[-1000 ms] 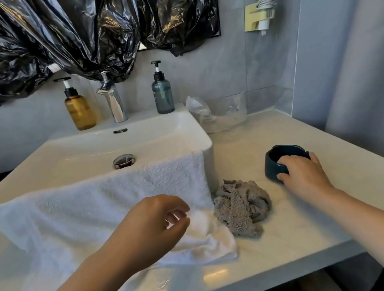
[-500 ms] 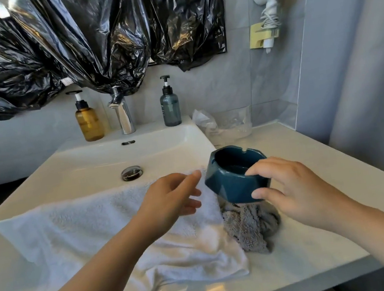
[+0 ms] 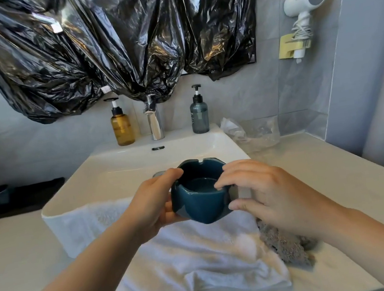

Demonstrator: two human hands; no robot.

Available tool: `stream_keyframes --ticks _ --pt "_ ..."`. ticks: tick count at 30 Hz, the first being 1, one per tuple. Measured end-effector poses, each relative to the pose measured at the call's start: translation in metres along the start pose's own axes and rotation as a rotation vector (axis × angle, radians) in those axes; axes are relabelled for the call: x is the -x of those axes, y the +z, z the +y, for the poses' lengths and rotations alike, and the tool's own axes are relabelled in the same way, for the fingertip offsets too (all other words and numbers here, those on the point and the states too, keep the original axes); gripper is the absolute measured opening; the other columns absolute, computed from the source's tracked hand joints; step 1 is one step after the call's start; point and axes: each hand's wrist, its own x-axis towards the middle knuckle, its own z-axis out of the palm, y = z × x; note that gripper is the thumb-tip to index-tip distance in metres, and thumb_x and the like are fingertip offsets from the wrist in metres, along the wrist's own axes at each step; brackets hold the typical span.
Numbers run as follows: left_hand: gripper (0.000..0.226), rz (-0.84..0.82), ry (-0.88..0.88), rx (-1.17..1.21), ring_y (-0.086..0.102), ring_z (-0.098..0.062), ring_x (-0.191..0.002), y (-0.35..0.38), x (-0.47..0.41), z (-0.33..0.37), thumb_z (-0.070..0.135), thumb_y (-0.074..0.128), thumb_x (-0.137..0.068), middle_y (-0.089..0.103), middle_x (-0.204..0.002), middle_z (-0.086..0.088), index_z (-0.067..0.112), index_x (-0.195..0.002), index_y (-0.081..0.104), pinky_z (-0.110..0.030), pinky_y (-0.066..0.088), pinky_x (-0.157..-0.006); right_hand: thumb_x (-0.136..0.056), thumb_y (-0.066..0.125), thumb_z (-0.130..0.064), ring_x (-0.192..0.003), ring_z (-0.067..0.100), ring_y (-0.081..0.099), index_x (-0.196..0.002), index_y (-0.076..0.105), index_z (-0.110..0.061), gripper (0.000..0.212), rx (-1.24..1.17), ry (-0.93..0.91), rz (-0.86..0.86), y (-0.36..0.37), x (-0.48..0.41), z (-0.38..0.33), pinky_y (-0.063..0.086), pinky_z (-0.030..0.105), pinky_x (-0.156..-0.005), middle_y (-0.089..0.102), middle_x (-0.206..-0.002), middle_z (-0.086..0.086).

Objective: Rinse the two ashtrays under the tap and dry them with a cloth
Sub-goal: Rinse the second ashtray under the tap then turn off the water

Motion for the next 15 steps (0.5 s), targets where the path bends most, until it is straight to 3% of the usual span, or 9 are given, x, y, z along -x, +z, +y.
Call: stream_keyframes --ticks 2,5,9,15 --pt "0.022 0.077 0.004 0.015 0.072 -0.03 -0.085 -0.014 -0.01 0.005 0.03 0.05 -0.096 0.073 -0.095 -0.015 0.012 -0.104 0.062 -0.032 0.059 -0.054 -0.086 0.07 -0.03 -0.124 -0.006 0.043 -0.131 0.054 -0.032 0.048 -0.021 0.023 0.027 0.002 -0.015 0.001 0.035 0.013 -0.104 0.051 -0.131 -0.02" --pt "0.016 0.176 -0.007 0.027 0.069 -0.031 -0.093 -0.039 -0.033 0.017 0.029 0.051 -0.097 0.071 -0.099 -0.014 0.016 -0.101 0.058 -0.036 0.061 -0.058 -0.088 0.063 -0.042 -0.119 -0.003 0.047 -0.136 0.046 -0.036 0.051 -0.049 0.099 0.018 0.01 -0.039 0.008 0.045 0.021 -0.099 0.045 -0.132 -0.023" --pt "0.028 0.261 0.006 -0.015 0.065 -0.034 -0.102 -0.071 -0.077 0.023 0.028 0.055 -0.095 0.068 -0.108 -0.018 0.01 -0.115 0.055 -0.048 0.059 -0.08 -0.09 0.06 -0.043 -0.11 0.0 0.052 -0.127 0.055 -0.03 0.039 -0.053 0.205 0.023 0.023 -0.077 0.028 0.05 0.021 -0.089 0.053 -0.12 -0.019" --pt "0.014 0.37 -0.035 0.047 0.065 -0.036 -0.096 -0.094 -0.151 0.031 0.026 0.058 -0.093 0.064 -0.102 -0.017 0.013 -0.094 0.053 -0.048 0.059 -0.071 -0.091 0.06 -0.039 -0.096 0.006 0.061 -0.114 0.064 -0.024 0.028 -0.047 0.278 0.069 0.042 -0.156 0.062 0.049 0.024 -0.083 0.064 -0.11 -0.01"
